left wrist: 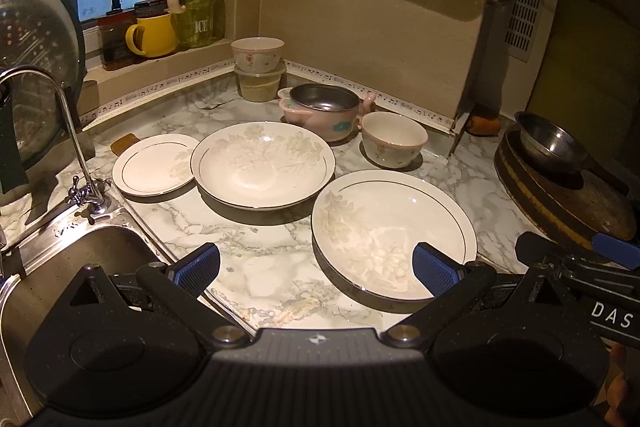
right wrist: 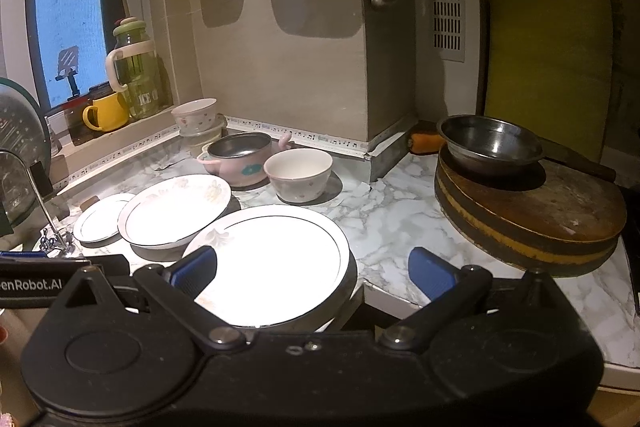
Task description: Organize plates and bowls
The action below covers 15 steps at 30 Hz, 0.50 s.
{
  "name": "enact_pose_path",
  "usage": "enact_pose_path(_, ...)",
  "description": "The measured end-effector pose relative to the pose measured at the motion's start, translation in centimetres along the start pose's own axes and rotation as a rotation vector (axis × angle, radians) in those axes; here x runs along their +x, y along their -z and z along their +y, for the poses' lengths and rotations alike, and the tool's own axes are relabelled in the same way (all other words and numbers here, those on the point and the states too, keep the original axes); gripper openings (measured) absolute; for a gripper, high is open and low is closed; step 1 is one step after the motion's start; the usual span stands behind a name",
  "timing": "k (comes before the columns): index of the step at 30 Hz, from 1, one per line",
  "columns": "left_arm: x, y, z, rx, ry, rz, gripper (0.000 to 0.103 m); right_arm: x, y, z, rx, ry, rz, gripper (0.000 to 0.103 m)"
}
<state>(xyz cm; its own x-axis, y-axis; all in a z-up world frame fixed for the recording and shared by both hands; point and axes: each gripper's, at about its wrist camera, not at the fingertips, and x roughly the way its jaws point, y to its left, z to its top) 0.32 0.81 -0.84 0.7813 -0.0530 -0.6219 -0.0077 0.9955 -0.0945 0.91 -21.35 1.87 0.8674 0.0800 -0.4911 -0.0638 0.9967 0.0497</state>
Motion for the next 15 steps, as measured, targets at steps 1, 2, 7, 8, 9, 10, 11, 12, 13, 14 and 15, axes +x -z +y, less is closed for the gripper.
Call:
enact_pose_path(1, 0.2, -0.1, 0.1, -0.002, 0.0, 0.001, 0.103, 0.1, -0.1, 0.0, -0.002, -0.002, 0.001, 0.103)
enact_pose_path(2, 0.3, -0.2, 0.0, -0.002, -0.003, 0.001, 0.103, 0.3, -0.1, 0.0, -0.002, -0.002, 0.003, 0.103)
enact_pose_path(7, 1.5, -0.9, -0.2, 0.004, -0.018, -0.002, 0.103, 1.4, -0.6, -0.2, -0.006, -0.004, 0.009, 0.103)
enact_pose_path(8, 1.8, -1.1, -0.2, 0.001, -0.018, -0.002, 0.103, 1.7, -0.7, -0.2, -0.008, -0.007, 0.011, 0.103)
enact_pose_path(9, 2.2, -1.3, -0.2, -0.006, -0.014, -0.001, 0.103, 2.0, -0.8, -0.2, -0.01, -0.011, 0.012, 0.103)
enact_pose_path(10, 2.6, -1.5, -0.1, -0.014, -0.01, 0.004, 0.103, 2.4, -0.9, -0.3, -0.015, -0.014, 0.013, 0.103)
enact_pose_path(11, 3.1, -1.7, 0.0, -0.02, -0.009, 0.014, 0.103, 2.8, -1.1, -0.4, -0.02, -0.016, 0.015, 0.103)
enact_pose_path(12, 3.7, -2.0, 0.0, -0.025, -0.007, 0.024, 0.103, 3.4, -1.3, -0.5, -0.023, -0.021, 0.02, 0.103)
enact_pose_path(13, 4.3, -2.2, 0.1, -0.031, -0.001, 0.034, 0.103, 3.9, -1.5, -0.6, -0.023, -0.027, 0.029, 0.103)
enact_pose_path(14, 4.8, -2.3, 0.3, -0.043, 0.004, 0.042, 0.103, 4.6, -1.7, -0.7, -0.023, -0.035, 0.04, 0.103)
enact_pose_path(15, 5.4, -2.4, 0.5, -0.059, 0.005, 0.051, 0.103, 5.3, -1.9, -1.0, -0.023, -0.042, 0.053, 0.103)
